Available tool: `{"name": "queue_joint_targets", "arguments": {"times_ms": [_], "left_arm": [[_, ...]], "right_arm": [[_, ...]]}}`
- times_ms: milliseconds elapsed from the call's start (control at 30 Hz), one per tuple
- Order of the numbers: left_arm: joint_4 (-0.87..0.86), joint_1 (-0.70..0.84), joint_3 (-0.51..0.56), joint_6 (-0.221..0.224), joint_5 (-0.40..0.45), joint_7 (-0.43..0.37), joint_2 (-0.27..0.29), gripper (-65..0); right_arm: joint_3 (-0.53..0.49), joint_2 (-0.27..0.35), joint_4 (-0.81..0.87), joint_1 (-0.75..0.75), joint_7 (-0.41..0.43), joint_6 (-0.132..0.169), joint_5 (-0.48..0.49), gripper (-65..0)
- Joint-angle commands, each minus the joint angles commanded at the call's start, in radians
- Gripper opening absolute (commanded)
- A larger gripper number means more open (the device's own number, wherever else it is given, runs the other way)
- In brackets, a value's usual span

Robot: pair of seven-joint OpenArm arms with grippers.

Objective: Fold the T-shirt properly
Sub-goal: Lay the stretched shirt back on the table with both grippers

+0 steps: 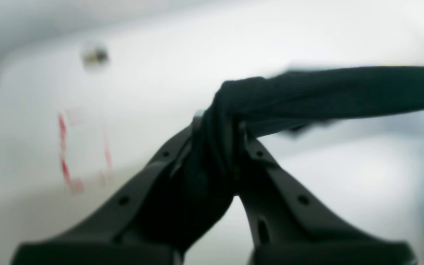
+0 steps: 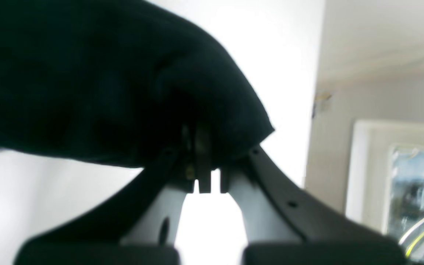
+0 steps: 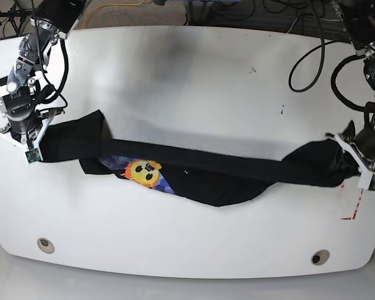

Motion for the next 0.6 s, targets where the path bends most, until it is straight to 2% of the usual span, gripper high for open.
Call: {"name": "queue_joint_targets", "arguments": {"times_ms": [433,600], "left_arm": [[-0.006,0.222,-0.121,-0.003,0.006,0.000,-0.008,-62.9],[-0.011,0.261,-0.155,-0.057,0.009,0.000,-0.046,-62.9]], "right_arm": [[0.000,-0.103,-0.005,-0.180,0.002,0.000,0.005,-65.0],[-0.003,-0.132,-0.008,-0.221,0.002,0.000,0.000,-65.0]]}}
